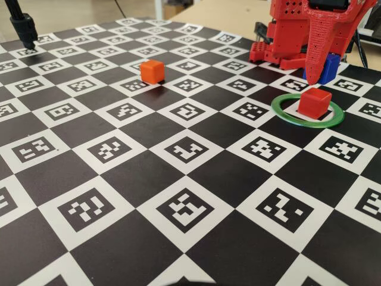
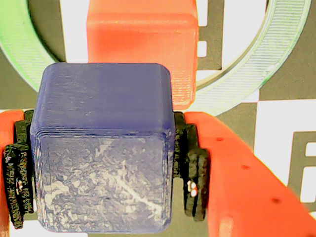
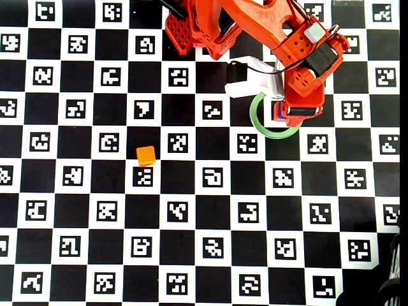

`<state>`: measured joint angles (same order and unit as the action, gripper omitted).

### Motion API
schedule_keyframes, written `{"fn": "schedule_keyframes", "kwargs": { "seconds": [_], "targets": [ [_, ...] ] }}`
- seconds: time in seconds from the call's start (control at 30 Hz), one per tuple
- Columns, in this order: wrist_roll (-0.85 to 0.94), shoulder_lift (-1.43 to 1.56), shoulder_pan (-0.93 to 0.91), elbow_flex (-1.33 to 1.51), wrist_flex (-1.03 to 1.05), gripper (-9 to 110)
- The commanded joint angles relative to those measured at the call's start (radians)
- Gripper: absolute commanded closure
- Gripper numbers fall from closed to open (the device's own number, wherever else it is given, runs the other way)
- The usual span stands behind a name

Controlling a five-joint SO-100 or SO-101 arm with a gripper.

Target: Grab the red cube then put it in the green circle then put the blue cube on top and finally the orange cube on top

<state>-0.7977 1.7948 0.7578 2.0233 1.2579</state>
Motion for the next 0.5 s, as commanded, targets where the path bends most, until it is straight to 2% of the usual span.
{"fn": "schedule_keyframes", "kwargs": {
  "seconds": [0.0,0.47],
  "targets": [
    [-0.006,0.008,-0.005,-0.003,-0.006,99],
    [-0.006,0.005,0.017,0.029,-0.035,99]
  ]
}}
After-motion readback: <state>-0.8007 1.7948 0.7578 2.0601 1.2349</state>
